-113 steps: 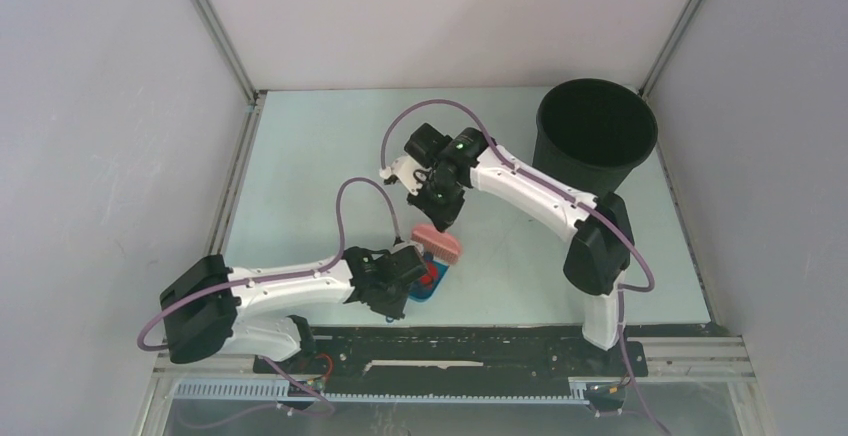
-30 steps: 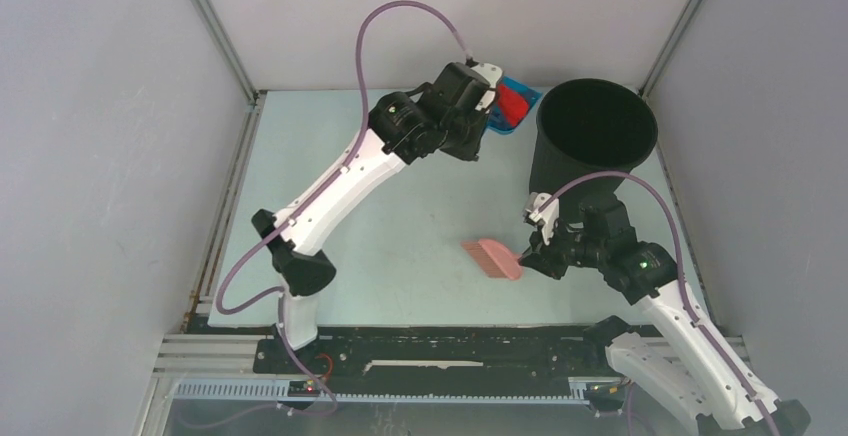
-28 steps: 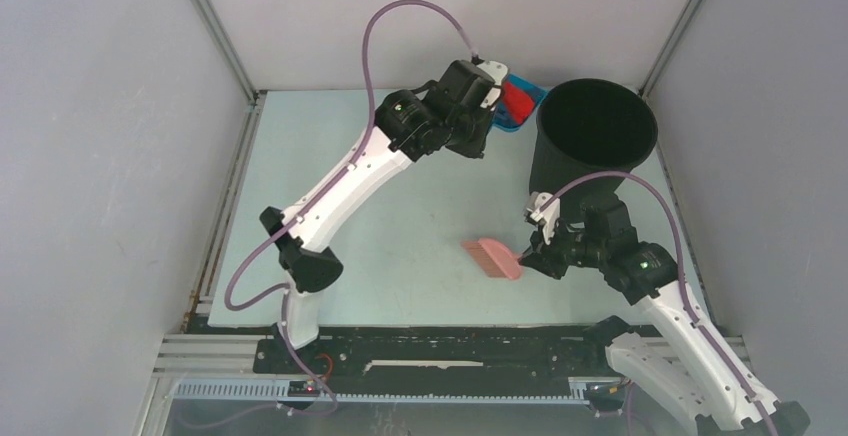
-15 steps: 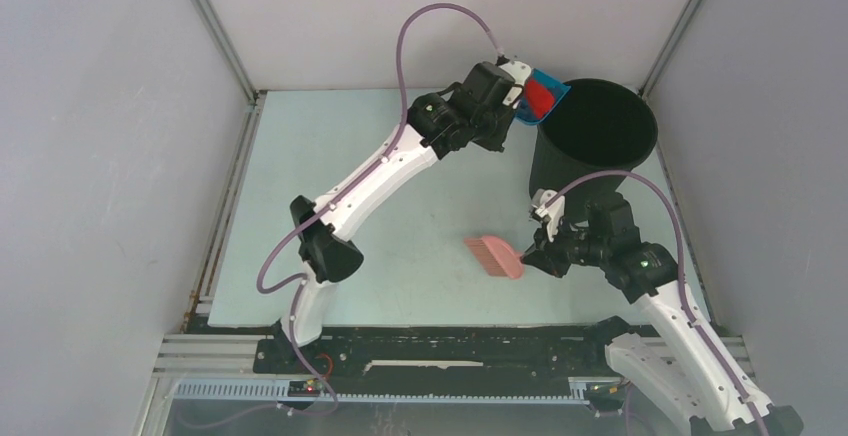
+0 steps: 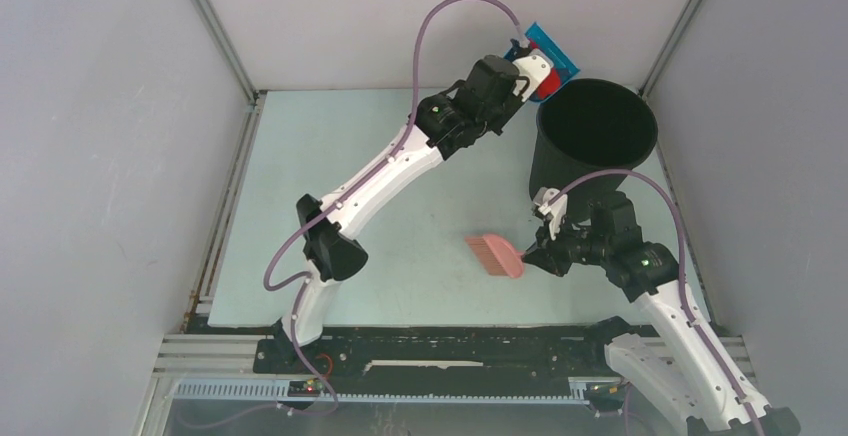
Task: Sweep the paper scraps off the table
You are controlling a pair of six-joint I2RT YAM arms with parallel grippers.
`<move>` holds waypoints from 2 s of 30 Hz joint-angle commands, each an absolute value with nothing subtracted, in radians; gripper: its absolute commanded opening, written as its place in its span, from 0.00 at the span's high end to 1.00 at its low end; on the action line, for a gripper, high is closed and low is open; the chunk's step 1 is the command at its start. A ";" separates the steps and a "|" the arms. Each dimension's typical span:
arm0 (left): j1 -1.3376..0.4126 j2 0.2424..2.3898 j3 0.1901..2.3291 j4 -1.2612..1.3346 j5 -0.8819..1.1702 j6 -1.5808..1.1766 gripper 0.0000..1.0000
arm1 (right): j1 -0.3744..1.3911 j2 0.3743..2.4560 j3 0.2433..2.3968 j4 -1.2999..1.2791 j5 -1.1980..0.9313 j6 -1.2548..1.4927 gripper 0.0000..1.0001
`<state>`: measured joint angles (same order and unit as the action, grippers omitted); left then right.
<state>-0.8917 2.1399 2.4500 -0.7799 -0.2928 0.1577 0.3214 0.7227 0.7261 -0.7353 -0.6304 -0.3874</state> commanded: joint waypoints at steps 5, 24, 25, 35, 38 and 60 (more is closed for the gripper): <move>-0.919 2.161 2.450 -0.594 -0.428 0.529 1.00 | 0.308 0.734 0.727 -0.708 -0.657 -0.395 1.00; -0.964 2.111 1.895 0.381 -0.510 1.340 1.00 | 0.296 0.748 0.727 -0.720 -0.667 -0.408 1.00; -0.964 2.110 1.858 0.480 -0.500 1.402 1.00 | 0.295 0.750 0.727 -0.721 -0.668 -0.408 1.00; -0.974 2.142 1.831 0.691 -0.529 1.484 1.00 | 0.296 0.762 0.727 -0.723 -0.672 -0.411 1.00; -0.974 2.112 1.821 0.687 -0.519 1.366 1.00 | 0.295 0.763 0.726 -0.721 -0.671 -0.410 1.00; -0.973 1.526 1.509 -0.099 -0.677 0.135 0.98 | 0.296 0.752 0.727 -0.712 -0.662 -0.404 1.00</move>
